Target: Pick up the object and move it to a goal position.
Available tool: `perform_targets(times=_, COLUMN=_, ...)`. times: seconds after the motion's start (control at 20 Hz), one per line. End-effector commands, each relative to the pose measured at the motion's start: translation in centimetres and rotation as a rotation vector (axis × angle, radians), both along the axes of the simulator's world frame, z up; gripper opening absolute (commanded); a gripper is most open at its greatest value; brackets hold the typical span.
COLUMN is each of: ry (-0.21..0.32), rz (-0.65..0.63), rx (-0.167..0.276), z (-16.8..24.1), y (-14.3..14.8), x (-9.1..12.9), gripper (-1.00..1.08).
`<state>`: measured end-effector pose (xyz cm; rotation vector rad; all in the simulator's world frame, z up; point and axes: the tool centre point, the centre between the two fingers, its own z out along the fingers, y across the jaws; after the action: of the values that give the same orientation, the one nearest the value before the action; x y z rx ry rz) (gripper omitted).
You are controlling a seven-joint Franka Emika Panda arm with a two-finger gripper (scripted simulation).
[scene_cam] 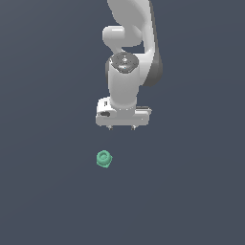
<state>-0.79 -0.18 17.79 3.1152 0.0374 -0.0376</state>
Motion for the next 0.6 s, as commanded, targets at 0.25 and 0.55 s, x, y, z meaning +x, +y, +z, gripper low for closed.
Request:
perform_targets(times=0.25, ry=-0.003, rz=0.015, rx=0.007, z=0.4, y=1.8, x=-0.1, gripper=1.00)
perform_targets(times=0.55, ry=-0.005, rz=0.029, rx=0.014, z=0.8, y=3.5, x=-0.2, gripper=1.00)
